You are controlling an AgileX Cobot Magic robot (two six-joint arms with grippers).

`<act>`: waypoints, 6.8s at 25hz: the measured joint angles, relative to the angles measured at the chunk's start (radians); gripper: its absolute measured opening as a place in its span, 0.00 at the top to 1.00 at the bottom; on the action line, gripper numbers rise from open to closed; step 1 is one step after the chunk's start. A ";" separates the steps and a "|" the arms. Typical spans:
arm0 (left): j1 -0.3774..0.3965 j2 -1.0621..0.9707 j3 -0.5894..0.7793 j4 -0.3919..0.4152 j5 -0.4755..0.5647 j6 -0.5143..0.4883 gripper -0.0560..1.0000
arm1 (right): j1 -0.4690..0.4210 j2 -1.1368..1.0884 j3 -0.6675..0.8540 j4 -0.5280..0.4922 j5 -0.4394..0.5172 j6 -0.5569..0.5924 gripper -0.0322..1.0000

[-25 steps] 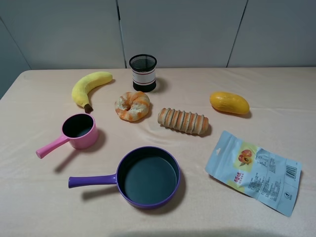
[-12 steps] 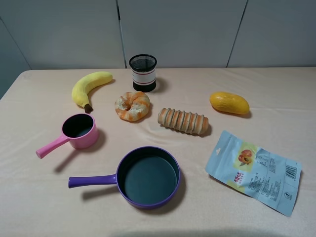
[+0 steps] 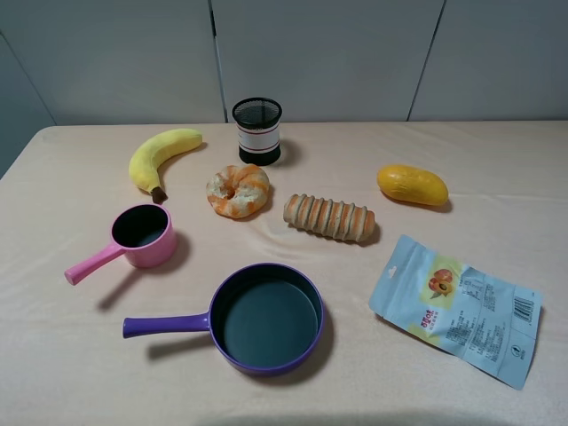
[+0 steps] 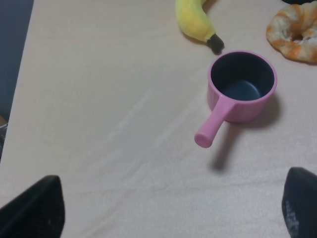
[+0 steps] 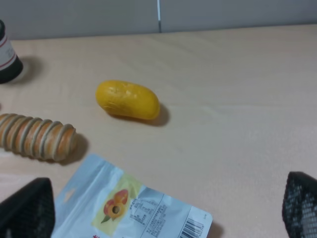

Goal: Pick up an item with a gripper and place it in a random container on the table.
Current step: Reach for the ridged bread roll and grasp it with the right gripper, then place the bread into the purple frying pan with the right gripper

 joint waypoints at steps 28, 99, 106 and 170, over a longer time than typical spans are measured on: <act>0.000 0.000 0.000 0.000 0.000 0.000 0.11 | 0.000 0.831 -0.238 0.177 -0.081 -0.541 0.30; 0.000 0.000 0.000 0.000 0.000 0.000 0.11 | 0.457 1.985 -0.673 0.184 -0.403 -0.913 0.30; 0.000 0.000 0.000 0.000 0.000 0.000 0.11 | 0.457 1.985 -0.675 0.183 -0.402 -0.913 0.46; 0.000 0.000 0.000 0.000 0.000 0.000 0.11 | 0.739 1.745 -0.680 0.096 -0.030 -0.360 0.81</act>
